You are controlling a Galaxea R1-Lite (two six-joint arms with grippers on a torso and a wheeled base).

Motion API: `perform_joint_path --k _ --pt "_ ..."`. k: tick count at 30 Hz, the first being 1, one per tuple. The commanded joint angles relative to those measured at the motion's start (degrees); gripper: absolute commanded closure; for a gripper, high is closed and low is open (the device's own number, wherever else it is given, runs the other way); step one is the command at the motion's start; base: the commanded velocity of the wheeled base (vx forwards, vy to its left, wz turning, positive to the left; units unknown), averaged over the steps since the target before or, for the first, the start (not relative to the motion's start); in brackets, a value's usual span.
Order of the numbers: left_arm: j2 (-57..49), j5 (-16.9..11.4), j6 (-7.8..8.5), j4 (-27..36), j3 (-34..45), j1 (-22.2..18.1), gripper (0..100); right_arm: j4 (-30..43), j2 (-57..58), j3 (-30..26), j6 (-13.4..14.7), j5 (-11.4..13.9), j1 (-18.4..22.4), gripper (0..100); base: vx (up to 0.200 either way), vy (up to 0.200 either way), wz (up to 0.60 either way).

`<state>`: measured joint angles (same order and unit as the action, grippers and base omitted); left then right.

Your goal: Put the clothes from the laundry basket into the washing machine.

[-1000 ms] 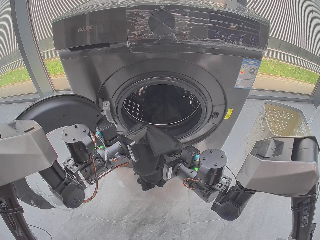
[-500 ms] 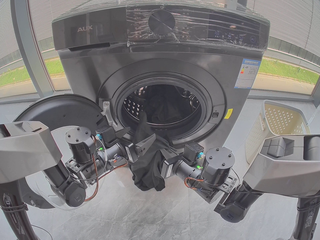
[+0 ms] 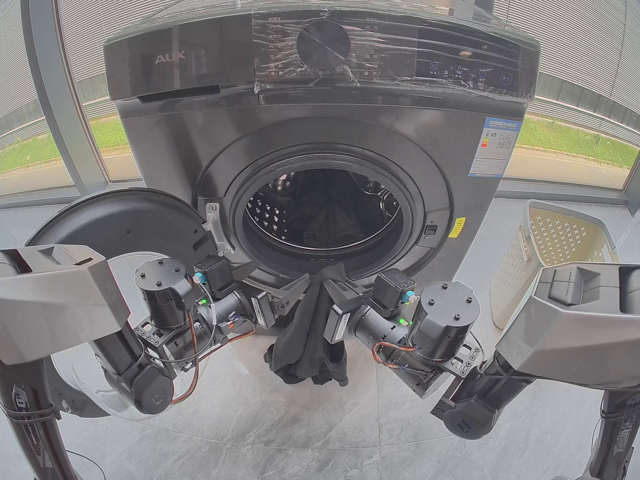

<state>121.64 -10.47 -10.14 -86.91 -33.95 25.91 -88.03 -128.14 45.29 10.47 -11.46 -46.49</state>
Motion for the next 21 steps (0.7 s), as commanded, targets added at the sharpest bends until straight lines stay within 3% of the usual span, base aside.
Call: perform_joint_path --k 1,8,17,21 --pt "-0.1 -0.2 0.04 0.0 0.5 -0.1 0 0.1 0.8 0.2 0.0 -0.3 0.4 100 0.000 0.000 0.00" --pt "-0.1 -1.9 0.47 0.0 3.1 -0.3 0 0.2 1.0 0.7 0.1 -0.8 1.2 100 0.000 0.000 0.00" --pt "0.6 -8.6 6.19 0.0 8.6 -0.3 0 0.1 2.0 0.9 0.0 -0.7 1.0 100 0.000 0.000 0.00" --pt "1.8 -9.0 6.45 0.0 7.1 -0.3 0 0.8 3.3 0.6 0.0 -0.7 0.3 100 0.000 0.000 0.00"
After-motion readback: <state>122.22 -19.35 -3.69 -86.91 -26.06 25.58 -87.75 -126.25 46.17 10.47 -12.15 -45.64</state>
